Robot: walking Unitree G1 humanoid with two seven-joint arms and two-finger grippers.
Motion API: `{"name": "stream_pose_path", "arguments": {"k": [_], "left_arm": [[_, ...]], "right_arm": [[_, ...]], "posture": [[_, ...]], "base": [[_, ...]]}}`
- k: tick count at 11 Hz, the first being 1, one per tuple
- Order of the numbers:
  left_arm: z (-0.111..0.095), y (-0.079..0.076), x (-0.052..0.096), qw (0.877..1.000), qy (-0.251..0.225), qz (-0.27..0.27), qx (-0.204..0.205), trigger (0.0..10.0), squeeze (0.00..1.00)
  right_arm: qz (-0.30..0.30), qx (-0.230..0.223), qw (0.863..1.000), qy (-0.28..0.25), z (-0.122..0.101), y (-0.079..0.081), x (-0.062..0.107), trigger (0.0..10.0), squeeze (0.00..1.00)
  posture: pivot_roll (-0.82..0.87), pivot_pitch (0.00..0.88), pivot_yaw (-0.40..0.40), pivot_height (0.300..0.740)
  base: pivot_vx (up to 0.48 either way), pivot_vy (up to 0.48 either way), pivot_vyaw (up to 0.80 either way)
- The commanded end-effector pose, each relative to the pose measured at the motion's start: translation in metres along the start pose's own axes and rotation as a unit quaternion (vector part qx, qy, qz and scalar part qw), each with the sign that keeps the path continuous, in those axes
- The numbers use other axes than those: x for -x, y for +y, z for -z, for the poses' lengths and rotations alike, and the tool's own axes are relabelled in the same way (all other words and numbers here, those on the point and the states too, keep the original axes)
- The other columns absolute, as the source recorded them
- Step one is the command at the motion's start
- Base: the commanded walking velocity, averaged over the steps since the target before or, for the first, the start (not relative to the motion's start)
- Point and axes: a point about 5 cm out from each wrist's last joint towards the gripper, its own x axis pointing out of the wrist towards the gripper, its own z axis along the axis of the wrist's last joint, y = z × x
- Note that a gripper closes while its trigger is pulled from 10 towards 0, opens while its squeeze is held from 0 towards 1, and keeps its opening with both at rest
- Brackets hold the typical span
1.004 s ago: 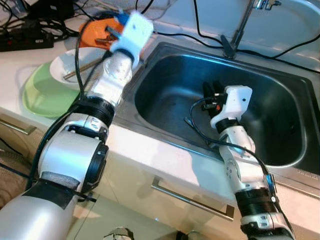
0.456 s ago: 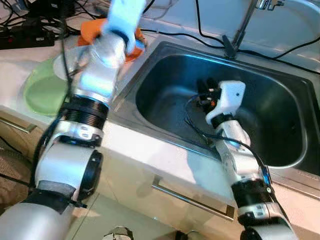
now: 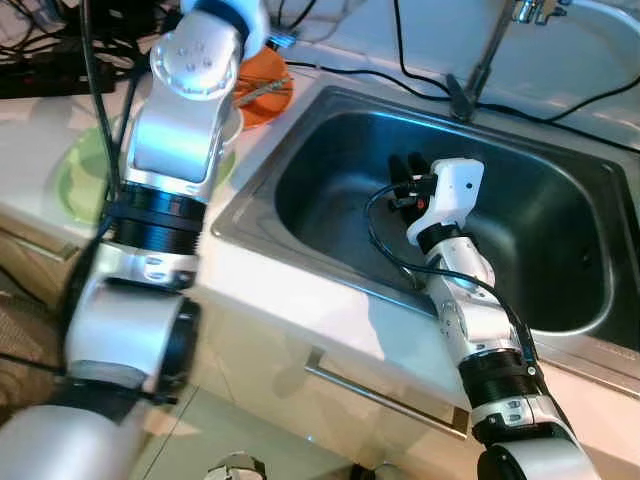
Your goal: Kitchen organization
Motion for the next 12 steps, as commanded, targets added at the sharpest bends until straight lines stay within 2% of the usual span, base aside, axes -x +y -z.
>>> {"name": "stream_pose_path", "arguments": {"k": [1,4,5,7,9,11,12], "left_arm": [[-0.016,-0.012,0.001,0.997,-0.048,0.041,0.044,10.0,0.0],[-0.012,-0.03,0.007,0.981,-0.087,0.089,0.146,10.0,0.0],[0.017,-0.035,0.01,0.975,-0.063,0.09,0.194,10.0,0.0],[0.044,-0.04,0.019,0.969,-0.038,0.097,0.225,10.0,0.0],[0.088,-0.045,0.036,0.956,0.007,0.089,0.279,10.0,0.0],[0.111,-0.049,0.048,0.945,0.026,0.08,0.315,10.0,0.0],[0.114,-0.05,0.05,0.944,0.025,0.079,0.319,10.0,0.0]], "right_arm": [[0.006,-0.006,1.0,-0.006,-0.001,-0.002,-0.001,10.0,0.0],[0.016,-0.003,1.0,-0.005,0.002,-0.007,0.002,10.0,0.0],[0.025,0.002,1.0,-0.001,0.004,-0.012,0.004,10.0,0.0],[0.034,0.01,0.999,0.003,0.006,-0.019,0.007,10.0,0.0],[0.045,0.025,0.999,0.011,0.009,-0.028,0.01,10.0,0.0],[0.046,0.026,0.999,0.008,0.007,-0.035,0.012,10.0,0.0],[0.032,0.021,0.999,0.003,0.004,-0.033,0.012,10.0,0.82]], "posture": [[0.07,0.034,-0.076,0.74],[0.05,0.035,-0.06,0.74],[0.04,0.034,-0.053,0.74],[0.04,0.036,-0.049,0.74],[0.04,0.028,-0.034,0.74],[0.02,0.018,-0.022,0.74],[0.02,0.017,-0.017,0.74]], "base": [[0.0,0.0,0.0],[0.0,0.0,0.0],[0.0,0.0,0.0],[0.0,0.0,0.0],[0.0,0.0,0.0],[0.0,0.0,0.0],[0.0,0.0,0.0]]}}
